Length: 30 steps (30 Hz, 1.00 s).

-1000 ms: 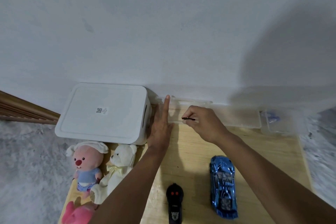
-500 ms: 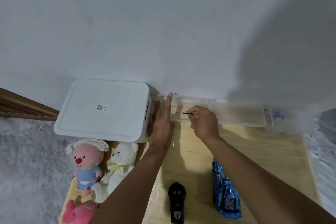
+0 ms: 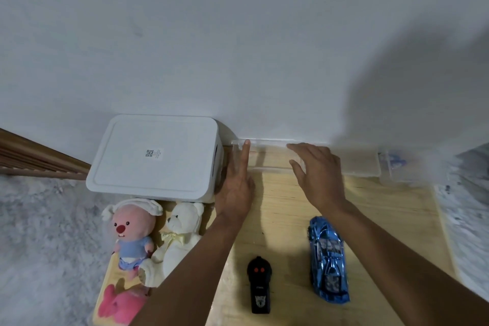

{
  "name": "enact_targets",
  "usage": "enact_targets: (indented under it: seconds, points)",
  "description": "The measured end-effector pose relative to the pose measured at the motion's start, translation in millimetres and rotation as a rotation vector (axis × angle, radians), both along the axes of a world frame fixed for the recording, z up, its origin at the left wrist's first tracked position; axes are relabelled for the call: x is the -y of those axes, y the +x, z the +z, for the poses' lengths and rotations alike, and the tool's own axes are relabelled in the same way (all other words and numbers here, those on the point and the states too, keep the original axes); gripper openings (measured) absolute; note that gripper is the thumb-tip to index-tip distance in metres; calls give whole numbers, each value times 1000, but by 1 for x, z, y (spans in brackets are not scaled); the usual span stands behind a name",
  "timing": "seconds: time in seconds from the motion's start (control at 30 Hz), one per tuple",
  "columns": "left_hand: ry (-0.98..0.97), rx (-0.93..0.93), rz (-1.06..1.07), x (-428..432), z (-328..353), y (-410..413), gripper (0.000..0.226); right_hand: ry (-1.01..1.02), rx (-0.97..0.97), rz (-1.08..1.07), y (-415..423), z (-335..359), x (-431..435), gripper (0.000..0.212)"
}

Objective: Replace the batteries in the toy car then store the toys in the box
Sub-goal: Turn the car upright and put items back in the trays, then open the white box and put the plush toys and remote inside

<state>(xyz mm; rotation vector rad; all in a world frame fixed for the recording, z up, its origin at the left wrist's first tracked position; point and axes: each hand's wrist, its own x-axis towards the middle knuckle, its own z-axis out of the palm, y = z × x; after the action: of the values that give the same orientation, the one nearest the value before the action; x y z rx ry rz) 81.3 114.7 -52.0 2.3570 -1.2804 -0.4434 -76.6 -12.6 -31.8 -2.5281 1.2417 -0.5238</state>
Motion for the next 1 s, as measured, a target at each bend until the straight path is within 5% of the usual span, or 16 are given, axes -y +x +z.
enact_targets:
  seconds: [0.2, 0.6, 0.77, 0.87, 1.0]
  points:
    - [187, 275, -80, -26, -23, -14, 86, -10, -22, 49, -6, -23, -2, 34]
    - [284, 184, -27, -19, -1, -21, 73, -230, -270, 90, -5, -28, -12, 23]
    - [404, 180, -56, -5, 27, -19, 70, 29, -449, 114, 6, 1, -9, 36]
    - [313, 123, -104, 15, 69, -11, 63, 237, -264, 25, 11, 33, -5, 35]
    - [-91, 97, 88, 26, 143, 32, 43, 378, 63, -1, 39, 85, -10, 27]
